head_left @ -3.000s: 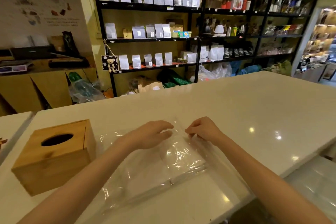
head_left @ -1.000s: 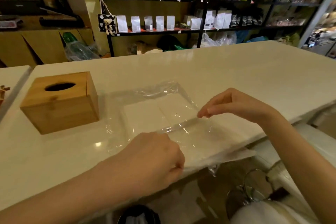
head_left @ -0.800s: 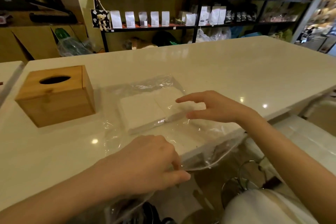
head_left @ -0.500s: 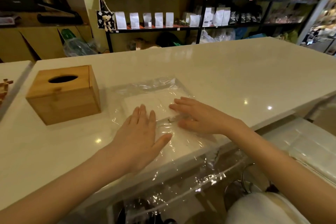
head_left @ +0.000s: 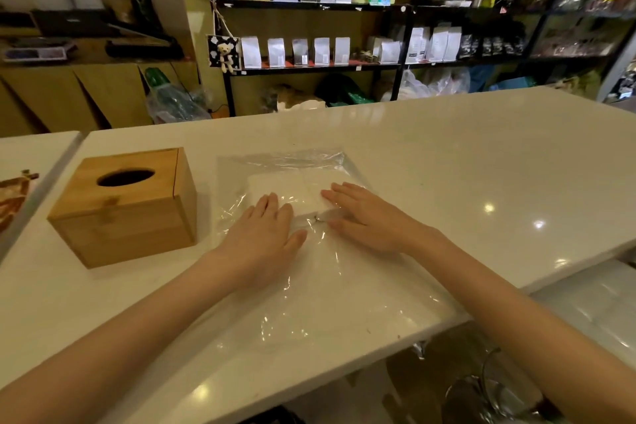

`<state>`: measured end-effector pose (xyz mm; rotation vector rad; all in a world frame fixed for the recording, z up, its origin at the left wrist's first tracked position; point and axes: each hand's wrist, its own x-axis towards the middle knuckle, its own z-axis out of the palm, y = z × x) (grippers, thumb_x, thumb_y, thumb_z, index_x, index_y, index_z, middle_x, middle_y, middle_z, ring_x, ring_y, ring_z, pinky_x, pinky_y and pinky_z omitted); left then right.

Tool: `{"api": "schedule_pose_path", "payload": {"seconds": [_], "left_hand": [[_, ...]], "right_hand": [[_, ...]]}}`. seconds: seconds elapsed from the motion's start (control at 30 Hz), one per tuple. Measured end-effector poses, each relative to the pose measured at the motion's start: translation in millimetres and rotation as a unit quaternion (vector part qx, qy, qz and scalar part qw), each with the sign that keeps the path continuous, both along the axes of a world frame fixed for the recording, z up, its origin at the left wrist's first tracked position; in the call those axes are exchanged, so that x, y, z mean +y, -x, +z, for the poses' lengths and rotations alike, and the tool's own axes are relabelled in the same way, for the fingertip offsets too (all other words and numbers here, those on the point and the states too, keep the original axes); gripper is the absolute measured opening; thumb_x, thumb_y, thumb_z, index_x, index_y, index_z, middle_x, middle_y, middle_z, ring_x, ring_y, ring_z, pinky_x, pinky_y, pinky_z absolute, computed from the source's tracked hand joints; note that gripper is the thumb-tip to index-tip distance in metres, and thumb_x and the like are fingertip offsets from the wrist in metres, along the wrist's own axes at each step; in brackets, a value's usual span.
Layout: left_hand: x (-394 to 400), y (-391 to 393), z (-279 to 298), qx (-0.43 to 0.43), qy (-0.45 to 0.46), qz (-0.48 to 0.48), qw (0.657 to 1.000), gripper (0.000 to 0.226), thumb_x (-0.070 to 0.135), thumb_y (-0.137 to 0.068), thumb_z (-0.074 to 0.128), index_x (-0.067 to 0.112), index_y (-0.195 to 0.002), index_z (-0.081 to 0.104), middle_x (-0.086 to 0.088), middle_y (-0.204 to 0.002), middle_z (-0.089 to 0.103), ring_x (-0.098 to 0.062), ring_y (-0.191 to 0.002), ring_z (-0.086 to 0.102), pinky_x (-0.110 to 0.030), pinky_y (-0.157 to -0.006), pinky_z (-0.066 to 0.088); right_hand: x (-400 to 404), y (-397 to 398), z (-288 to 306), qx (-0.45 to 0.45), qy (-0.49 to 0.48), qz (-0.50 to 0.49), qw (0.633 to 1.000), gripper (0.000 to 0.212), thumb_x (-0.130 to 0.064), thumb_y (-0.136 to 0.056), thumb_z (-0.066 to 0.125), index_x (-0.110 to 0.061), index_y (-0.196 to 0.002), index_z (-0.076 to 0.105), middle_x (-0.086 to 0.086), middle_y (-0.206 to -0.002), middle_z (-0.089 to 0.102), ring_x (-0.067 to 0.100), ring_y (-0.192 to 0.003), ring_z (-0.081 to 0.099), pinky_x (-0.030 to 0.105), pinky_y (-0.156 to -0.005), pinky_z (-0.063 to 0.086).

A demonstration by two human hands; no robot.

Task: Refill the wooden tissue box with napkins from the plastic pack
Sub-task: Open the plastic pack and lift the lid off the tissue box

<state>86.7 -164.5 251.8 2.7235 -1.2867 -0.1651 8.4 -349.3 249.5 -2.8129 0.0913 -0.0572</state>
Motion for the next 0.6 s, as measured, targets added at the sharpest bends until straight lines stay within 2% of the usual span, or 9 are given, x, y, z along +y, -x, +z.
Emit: {"api": "schedule_pose_path", "payload": {"seconds": [0.07, 0.17, 0.3, 0.37, 0.43, 0.53, 0.6], "left_hand": [[-2.2, -10.0, 0.5, 0.005, 0.02, 0.001, 1.0, 0.05, 0.038, -0.095, 0.024, 0.009, -0.136, 0.025, -0.015, -0.155, 0.006, -0.021, -0.143, 0.004, -0.033, -0.113, 0.008], [-4.8, -20.5, -1.1, 0.02, 0.019, 0.013, 1.0, 0.053, 0.04, -0.095, 0.022, 0.012, -0.14, 0.02, -0.013, -0.156, 0.002, -0.019, -0.143, 0.0, -0.031, -0.114, 0.006], [-6.5, -25.6, -2.3, 0.031, 0.041, 0.02, 0.998, 0.053, 0.044, -0.094, 0.025, 0.016, -0.14, 0.022, -0.008, -0.156, 0.007, -0.016, -0.143, 0.004, -0.03, -0.112, 0.01], [-2.3, -27.8, 4.6, 0.053, 0.086, 0.028, 0.995, 0.052, 0.044, -0.094, 0.029, 0.02, -0.139, 0.024, -0.002, -0.155, 0.017, -0.014, -0.141, 0.014, -0.029, -0.11, 0.018], [8.9, -30.3, 18.8, 0.045, 0.151, 0.02, 0.987, 0.048, 0.044, -0.092, 0.034, 0.025, -0.136, 0.03, 0.005, -0.149, 0.028, -0.01, -0.133, 0.028, -0.025, -0.101, 0.027], [39.3, -36.8, 50.1, -0.002, 0.219, 0.004, 0.976, 0.046, 0.053, -0.085, 0.037, 0.036, -0.127, 0.041, 0.019, -0.139, 0.035, 0.005, -0.114, 0.034, -0.018, -0.087, 0.031], [64.1, -45.4, 69.0, 0.011, 0.227, 0.024, 0.974, 0.055, 0.066, -0.073, 0.036, 0.042, -0.122, 0.046, 0.027, -0.134, 0.034, 0.009, -0.113, 0.03, -0.02, -0.091, 0.03]], "right_hand": [[-4.3, -10.2, 1.0, 0.002, -0.001, 0.001, 1.0, 0.056, -0.039, -0.095, 0.04, -0.023, -0.145, 0.021, 0.002, -0.157, 0.016, 0.014, -0.144, 0.008, 0.032, -0.117, 0.01], [-10.3, -22.2, 1.3, 0.005, 0.009, 0.015, 1.0, 0.055, -0.037, -0.096, 0.039, -0.021, -0.145, 0.021, 0.003, -0.156, 0.017, 0.015, -0.143, 0.01, 0.032, -0.116, 0.011], [-15.7, -32.1, 5.2, 0.002, 0.032, 0.027, 0.999, 0.052, -0.038, -0.095, 0.04, -0.019, -0.142, 0.029, 0.003, -0.153, 0.028, 0.017, -0.14, 0.023, 0.036, -0.113, 0.023], [-14.5, -36.4, 12.5, -0.031, 0.053, 0.025, 0.998, 0.049, -0.038, -0.095, 0.04, -0.018, -0.139, 0.033, 0.004, -0.148, 0.037, 0.02, -0.135, 0.032, 0.036, -0.11, 0.027], [-7.8, -41.0, 24.5, -0.082, 0.071, 0.03, 0.994, 0.048, -0.037, -0.095, 0.039, -0.019, -0.139, 0.033, 0.003, -0.147, 0.038, 0.021, -0.134, 0.033, 0.035, -0.11, 0.024], [15.8, -53.6, 48.8, -0.141, 0.025, 0.086, 0.986, 0.046, -0.035, -0.094, 0.043, -0.02, -0.138, 0.036, 0.0, -0.144, 0.042, 0.016, -0.132, 0.035, 0.024, -0.105, 0.023], [41.0, -64.7, 62.2, -0.142, -0.03, 0.133, 0.98, 0.047, -0.037, -0.093, 0.045, -0.021, -0.137, 0.037, -0.003, -0.143, 0.044, 0.012, -0.131, 0.035, 0.021, -0.104, 0.024]]}}
